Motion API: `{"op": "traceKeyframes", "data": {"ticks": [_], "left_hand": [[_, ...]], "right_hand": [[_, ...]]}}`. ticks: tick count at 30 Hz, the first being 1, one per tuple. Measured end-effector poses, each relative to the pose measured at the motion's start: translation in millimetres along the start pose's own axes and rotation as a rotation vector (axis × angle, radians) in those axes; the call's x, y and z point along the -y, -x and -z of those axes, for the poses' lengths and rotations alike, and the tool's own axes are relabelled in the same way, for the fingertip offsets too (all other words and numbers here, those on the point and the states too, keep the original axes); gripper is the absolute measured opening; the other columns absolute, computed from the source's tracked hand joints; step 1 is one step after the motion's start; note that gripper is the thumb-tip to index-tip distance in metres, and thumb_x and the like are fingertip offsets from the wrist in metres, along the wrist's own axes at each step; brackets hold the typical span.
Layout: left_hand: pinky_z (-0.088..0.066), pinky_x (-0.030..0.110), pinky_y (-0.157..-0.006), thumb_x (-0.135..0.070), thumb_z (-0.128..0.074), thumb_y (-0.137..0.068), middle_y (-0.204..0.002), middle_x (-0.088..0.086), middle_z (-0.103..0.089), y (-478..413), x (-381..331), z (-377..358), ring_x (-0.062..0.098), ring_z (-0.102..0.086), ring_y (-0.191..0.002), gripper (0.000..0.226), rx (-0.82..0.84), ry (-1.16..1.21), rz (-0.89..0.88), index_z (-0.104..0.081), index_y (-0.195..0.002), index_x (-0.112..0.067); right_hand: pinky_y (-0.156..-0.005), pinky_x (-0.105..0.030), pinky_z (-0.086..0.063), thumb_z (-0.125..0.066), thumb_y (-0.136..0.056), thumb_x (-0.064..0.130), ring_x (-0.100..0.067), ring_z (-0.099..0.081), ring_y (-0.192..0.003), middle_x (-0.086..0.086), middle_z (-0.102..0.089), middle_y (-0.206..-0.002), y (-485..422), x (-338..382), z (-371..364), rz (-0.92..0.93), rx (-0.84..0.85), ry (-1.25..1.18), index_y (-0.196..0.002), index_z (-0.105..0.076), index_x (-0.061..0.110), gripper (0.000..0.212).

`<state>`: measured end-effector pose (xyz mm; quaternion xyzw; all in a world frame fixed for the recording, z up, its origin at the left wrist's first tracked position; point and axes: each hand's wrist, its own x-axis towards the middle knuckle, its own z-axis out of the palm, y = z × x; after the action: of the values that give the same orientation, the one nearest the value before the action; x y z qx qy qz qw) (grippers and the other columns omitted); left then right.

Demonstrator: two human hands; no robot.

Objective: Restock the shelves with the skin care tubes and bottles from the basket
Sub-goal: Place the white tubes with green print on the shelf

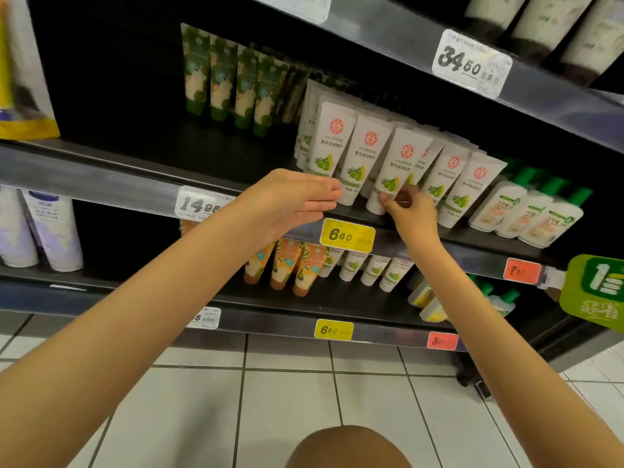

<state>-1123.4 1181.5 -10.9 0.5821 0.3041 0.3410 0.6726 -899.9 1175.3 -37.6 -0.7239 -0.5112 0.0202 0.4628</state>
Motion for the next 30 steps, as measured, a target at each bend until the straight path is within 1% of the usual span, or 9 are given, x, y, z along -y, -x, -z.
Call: {"op": "traceKeyframes", "data": {"ticks": [4, 12, 16, 19, 21, 22, 24, 27, 30], "left_hand": [[-0.049, 0.020, -0.085, -0.011, -0.051, -0.092, -0.116, 0.000, -0.063, -1.4, 1.5, 1.4, 0.006, -0.062, -0.097, 0.032, -0.005, 0.000, -0.001, -0.055, -0.124, -0.010], [-0.048, 0.021, -0.084, -0.012, -0.053, -0.091, -0.107, -0.001, -0.065, -2.3, 9.4, -2.2, 0.009, -0.061, -0.098, 0.029, 0.010, 0.020, 0.057, -0.056, -0.120, -0.011], [-0.048, 0.025, -0.088, -0.013, -0.053, -0.091, -0.107, -0.002, -0.065, -3.2, 9.0, -2.0, 0.011, -0.061, -0.101, 0.027, -0.007, 0.018, 0.065, -0.057, -0.118, -0.013], [-0.045, 0.031, -0.096, -0.014, -0.053, -0.091, -0.114, -0.001, -0.064, 0.5, 7.4, -1.5, 0.011, -0.060, -0.103, 0.029, -0.032, -0.059, 0.097, -0.057, -0.120, -0.014], [-0.044, 0.032, -0.097, -0.013, -0.054, -0.091, -0.117, 0.001, -0.063, 6.2, 4.4, 1.9, 0.011, -0.060, -0.105, 0.028, -0.078, -0.162, 0.126, -0.059, -0.118, -0.014], [-0.045, 0.029, -0.095, -0.014, -0.054, -0.091, -0.115, 0.001, -0.064, 11.6, 4.3, 6.8, 0.010, -0.060, -0.104, 0.026, -0.104, -0.222, 0.116, -0.060, -0.116, -0.015], [-0.049, 0.019, -0.084, -0.015, -0.054, -0.091, -0.107, -0.003, -0.067, 34.9, 6.9, 27.7, 0.004, -0.063, -0.097, 0.019, -0.147, -0.344, 0.022, -0.064, -0.107, -0.020], [-0.050, 0.008, -0.078, -0.010, -0.057, -0.088, -0.096, -0.007, -0.069, 105.4, 22.7, 85.3, 0.001, -0.065, -0.088, 0.018, -0.286, -0.464, -0.043, -0.066, -0.093, -0.023], [-0.048, 0.007, -0.075, -0.002, -0.056, -0.087, -0.092, -0.003, -0.070, 198.0, 46.0, 144.0, -0.003, -0.065, -0.082, 0.019, -0.549, -0.463, 0.054, -0.067, -0.094, -0.016]], "right_hand": [[-0.076, -0.013, -0.037, -0.060, -0.089, 0.022, -0.007, -0.052, -0.096, -0.006, -0.064, -0.115, 0.0, 0.4, -3.1, 0.010, 0.007, -0.023, -0.118, -0.057, 0.006, 0.033], [-0.081, -0.021, -0.039, -0.058, -0.090, 0.023, -0.013, -0.054, -0.099, -0.009, -0.063, -0.115, -1.7, 0.0, -5.9, -0.010, 0.026, -0.018, -0.117, -0.056, 0.005, 0.032], [-0.080, -0.018, -0.039, -0.058, -0.090, 0.023, -0.011, -0.054, -0.099, -0.007, -0.062, -0.115, 0.9, 4.3, -6.0, -0.049, 0.036, -0.026, -0.118, -0.054, 0.005, 0.034], [-0.074, -0.012, -0.040, -0.058, -0.090, 0.027, -0.007, -0.054, -0.093, -0.005, -0.059, -0.112, 18.8, 12.3, -5.6, -0.095, -0.158, -0.137, -0.118, -0.052, 0.006, 0.035], [-0.068, -0.006, -0.040, -0.057, -0.091, 0.024, 0.005, -0.052, -0.081, -0.001, -0.058, -0.101, 43.0, 26.5, -13.1, 0.040, -0.270, -0.246, -0.110, -0.053, 0.008, 0.025], [-0.067, -0.004, -0.039, -0.056, -0.092, 0.022, 0.008, -0.051, -0.076, 0.003, -0.056, -0.094, 57.3, 35.6, -21.4, 0.117, -0.236, -0.297, -0.105, -0.053, 0.011, 0.018], [-0.069, -0.005, -0.040, -0.055, -0.092, 0.022, 0.009, -0.052, -0.077, 0.011, -0.056, -0.089, 87.7, 58.3, -44.3, 0.215, -0.019, -0.390, -0.101, -0.053, 0.017, 0.010], [-0.071, -0.010, -0.045, -0.053, -0.093, 0.024, -0.001, -0.059, -0.084, 0.011, -0.061, -0.089, 127.1, 98.2, -84.5, 0.276, 0.478, -0.499, -0.099, -0.057, 0.023, 0.008], [-0.077, -0.010, -0.047, -0.054, -0.090, 0.027, -0.003, -0.062, -0.091, 0.010, -0.066, -0.095, 159.0, 135.8, -119.7, 0.350, 0.887, -0.509, -0.100, -0.062, 0.027, 0.013]]}}
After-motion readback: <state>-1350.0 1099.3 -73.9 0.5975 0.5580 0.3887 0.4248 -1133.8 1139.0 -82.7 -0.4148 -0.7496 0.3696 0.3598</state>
